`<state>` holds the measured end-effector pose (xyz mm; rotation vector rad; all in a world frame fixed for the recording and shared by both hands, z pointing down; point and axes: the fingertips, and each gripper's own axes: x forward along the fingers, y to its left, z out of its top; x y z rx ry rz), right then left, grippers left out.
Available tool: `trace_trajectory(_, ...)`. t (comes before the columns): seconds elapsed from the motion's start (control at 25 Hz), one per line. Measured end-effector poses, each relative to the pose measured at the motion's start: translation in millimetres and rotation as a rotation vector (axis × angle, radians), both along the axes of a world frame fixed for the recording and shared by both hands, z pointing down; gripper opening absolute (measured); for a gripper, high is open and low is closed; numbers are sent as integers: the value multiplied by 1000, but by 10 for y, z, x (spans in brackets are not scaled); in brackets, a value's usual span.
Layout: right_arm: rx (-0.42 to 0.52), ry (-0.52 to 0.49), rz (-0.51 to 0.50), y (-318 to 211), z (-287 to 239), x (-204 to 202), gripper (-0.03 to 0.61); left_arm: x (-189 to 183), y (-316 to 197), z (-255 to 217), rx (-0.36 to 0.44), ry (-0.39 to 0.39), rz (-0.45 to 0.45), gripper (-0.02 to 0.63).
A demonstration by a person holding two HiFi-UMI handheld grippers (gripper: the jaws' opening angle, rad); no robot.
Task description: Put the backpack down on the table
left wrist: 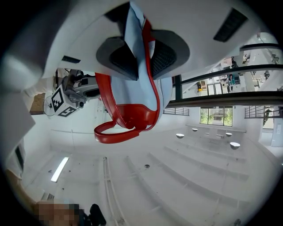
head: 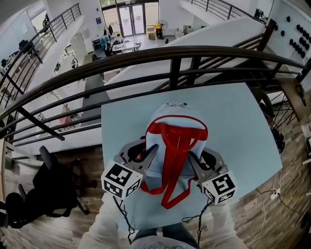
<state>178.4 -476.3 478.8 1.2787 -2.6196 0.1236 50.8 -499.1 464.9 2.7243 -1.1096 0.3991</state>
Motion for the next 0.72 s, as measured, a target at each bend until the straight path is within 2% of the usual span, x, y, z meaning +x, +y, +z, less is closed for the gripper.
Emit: trace_trajectory(0.72,8,70,-1,-538,559,97,120,105,-512,564,37,-35,-8,100)
